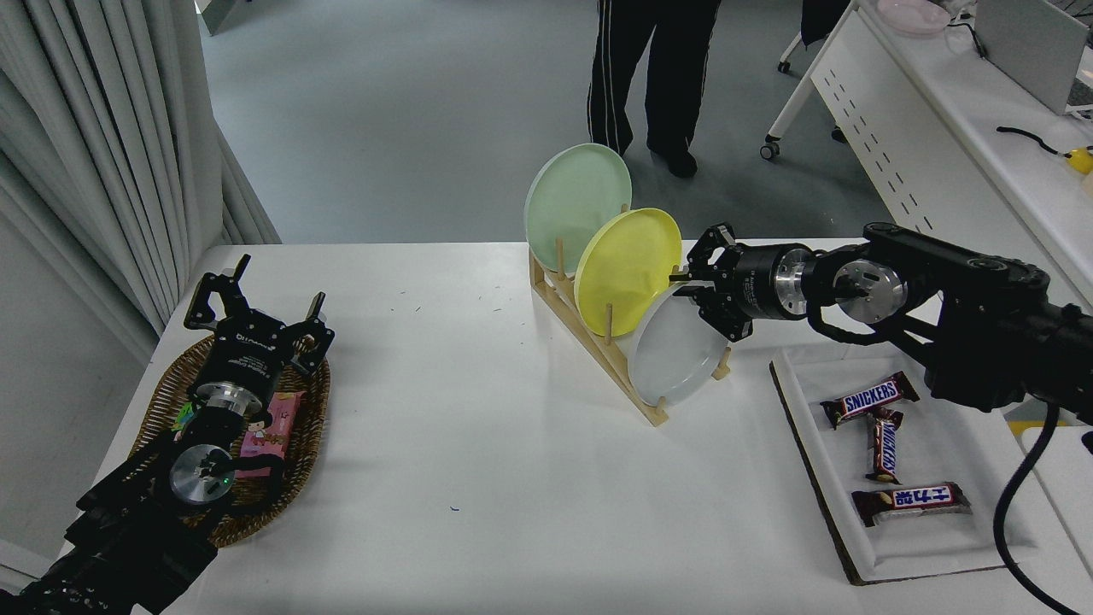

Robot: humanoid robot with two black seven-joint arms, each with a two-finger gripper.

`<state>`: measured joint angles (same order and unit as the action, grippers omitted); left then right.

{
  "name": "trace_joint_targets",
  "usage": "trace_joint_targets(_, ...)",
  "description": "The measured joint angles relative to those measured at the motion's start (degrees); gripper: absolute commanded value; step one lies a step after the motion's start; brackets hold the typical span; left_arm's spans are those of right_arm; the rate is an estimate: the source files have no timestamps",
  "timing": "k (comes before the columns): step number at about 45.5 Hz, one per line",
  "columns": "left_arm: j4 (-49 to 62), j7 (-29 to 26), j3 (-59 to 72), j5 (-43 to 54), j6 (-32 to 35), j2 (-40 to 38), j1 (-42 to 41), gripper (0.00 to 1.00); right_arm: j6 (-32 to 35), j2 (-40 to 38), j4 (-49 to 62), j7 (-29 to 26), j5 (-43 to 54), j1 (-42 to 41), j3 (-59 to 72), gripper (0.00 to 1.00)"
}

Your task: Place the plate on the table

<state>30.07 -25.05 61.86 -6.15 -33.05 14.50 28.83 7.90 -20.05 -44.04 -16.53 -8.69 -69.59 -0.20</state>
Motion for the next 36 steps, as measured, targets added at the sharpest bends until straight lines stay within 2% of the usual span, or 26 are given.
trace_joint_targets(36,0.0,0.0,0.0,0.0,0.0,0.0,0.0,1.00,0.0,-0.4,0.0,-1.0,-0.1,-0.4,-0.7,0.00)
